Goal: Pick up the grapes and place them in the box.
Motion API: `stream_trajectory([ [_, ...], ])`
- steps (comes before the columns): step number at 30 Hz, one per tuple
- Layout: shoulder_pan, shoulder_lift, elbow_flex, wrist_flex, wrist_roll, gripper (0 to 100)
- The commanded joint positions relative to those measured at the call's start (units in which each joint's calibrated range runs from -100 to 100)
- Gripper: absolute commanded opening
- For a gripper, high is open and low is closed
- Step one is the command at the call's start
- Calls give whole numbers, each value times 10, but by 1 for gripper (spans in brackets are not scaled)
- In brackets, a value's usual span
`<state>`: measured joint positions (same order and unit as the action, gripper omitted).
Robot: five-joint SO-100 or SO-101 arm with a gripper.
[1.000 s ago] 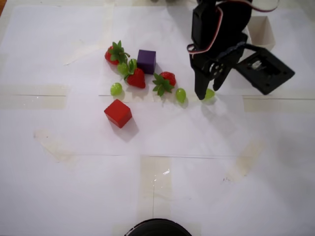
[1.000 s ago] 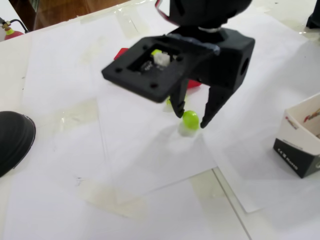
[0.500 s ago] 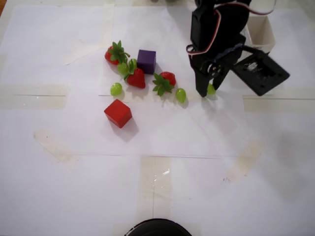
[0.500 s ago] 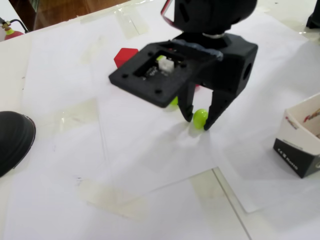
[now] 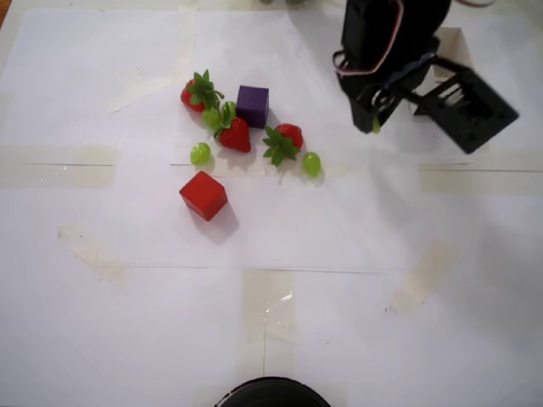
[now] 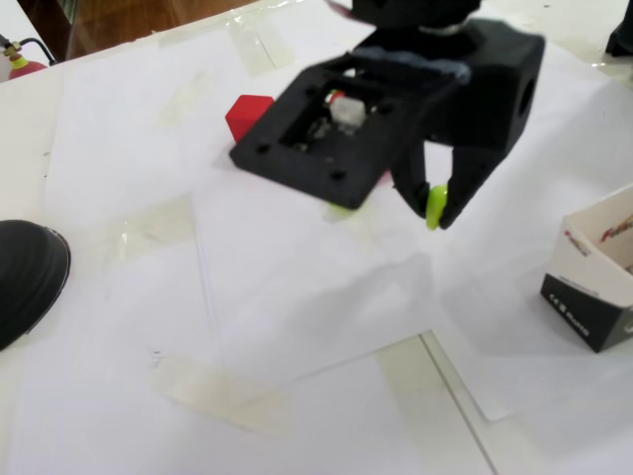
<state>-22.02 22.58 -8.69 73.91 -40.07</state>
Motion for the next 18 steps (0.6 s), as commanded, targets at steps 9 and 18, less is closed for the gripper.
stream_trajectory([
  [9, -149, -116, -193, 156, -63, 3],
  [18, -178, -140, -19, 117, -105, 9],
])
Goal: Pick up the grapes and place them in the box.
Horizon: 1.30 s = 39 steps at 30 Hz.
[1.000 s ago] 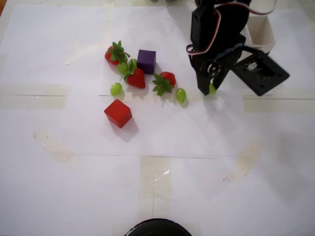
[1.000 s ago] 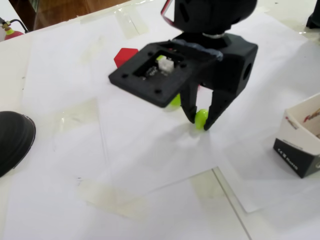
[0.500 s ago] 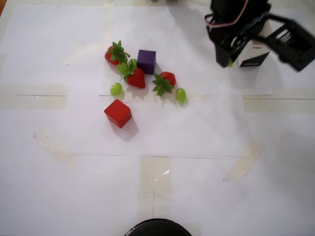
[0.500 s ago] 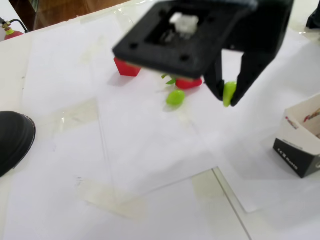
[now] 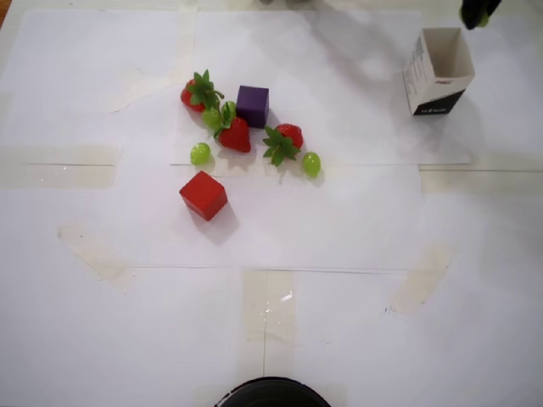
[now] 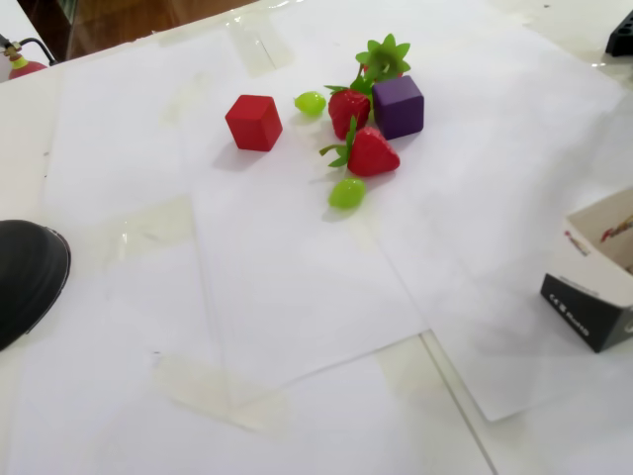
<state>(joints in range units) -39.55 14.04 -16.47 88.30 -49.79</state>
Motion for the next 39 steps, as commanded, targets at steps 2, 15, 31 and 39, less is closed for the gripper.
stream_trajectory([
  [2, -1, -55, 70, -33, -10, 11],
  [15, 26, -58, 10, -9, 9, 20],
  [31, 284, 38, -29, -95, 99, 18],
  [39, 275, 81, 52, -233, 80, 18],
])
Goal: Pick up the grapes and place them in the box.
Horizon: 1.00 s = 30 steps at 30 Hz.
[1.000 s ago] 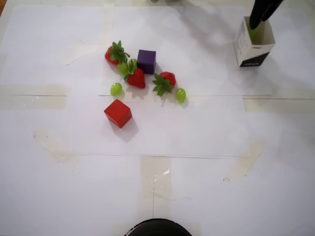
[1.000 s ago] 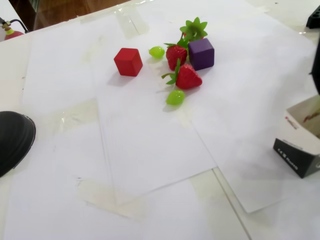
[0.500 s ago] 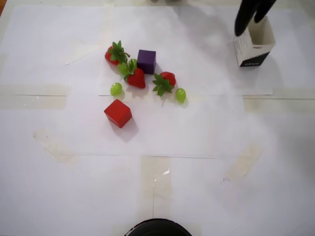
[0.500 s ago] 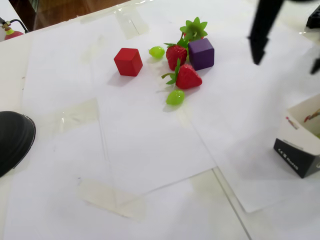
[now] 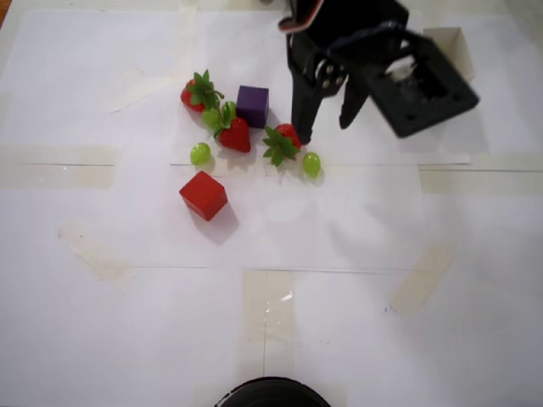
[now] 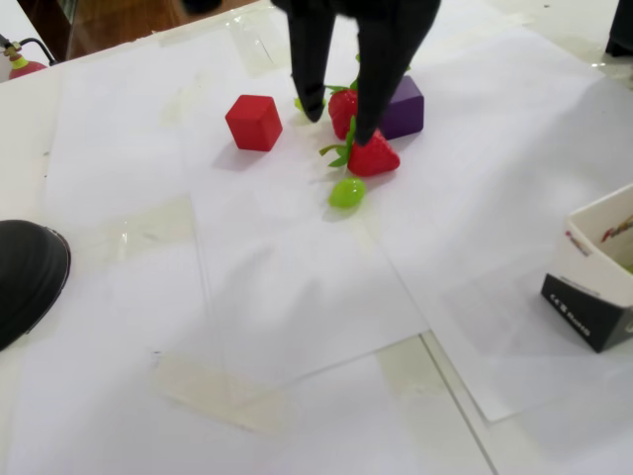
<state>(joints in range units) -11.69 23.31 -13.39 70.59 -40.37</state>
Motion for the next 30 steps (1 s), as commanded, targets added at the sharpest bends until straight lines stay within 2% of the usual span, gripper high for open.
stream_trajectory([
  [1, -5, -11, 32, -66, -18, 17],
  [9, -2, -20, 112, -75, -31, 14],
  [21, 10, -22, 177, -172, -16, 17],
  [25, 12, -22, 183, -174, -16, 17],
  [30, 7, -26, 184, -168, -22, 10],
])
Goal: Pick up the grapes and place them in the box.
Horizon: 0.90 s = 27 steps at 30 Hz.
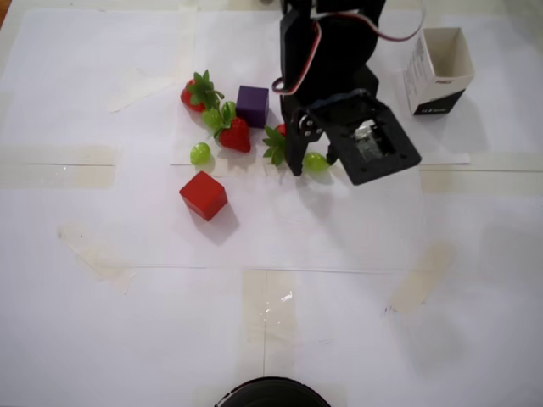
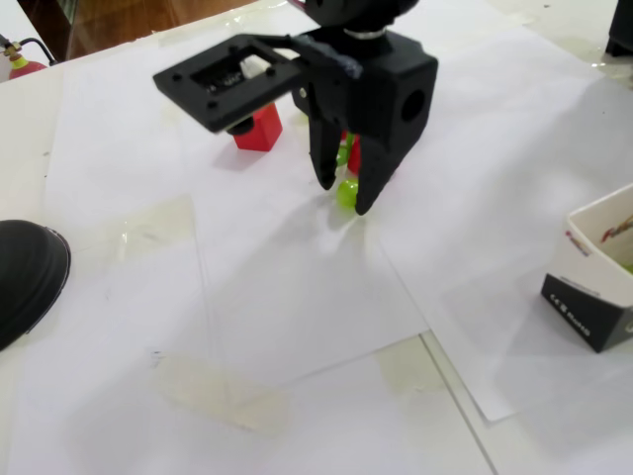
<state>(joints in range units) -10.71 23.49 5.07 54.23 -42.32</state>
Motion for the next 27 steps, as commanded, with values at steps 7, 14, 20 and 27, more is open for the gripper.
stream_trajectory([
  [7, -13, -32, -1, 1, -8, 3],
  [14, -19, -43, -2, -34, 6, 13],
  [20, -30, -39, -2, -73, 2, 22],
  [27, -44, -35, -1, -95, -16, 23],
])
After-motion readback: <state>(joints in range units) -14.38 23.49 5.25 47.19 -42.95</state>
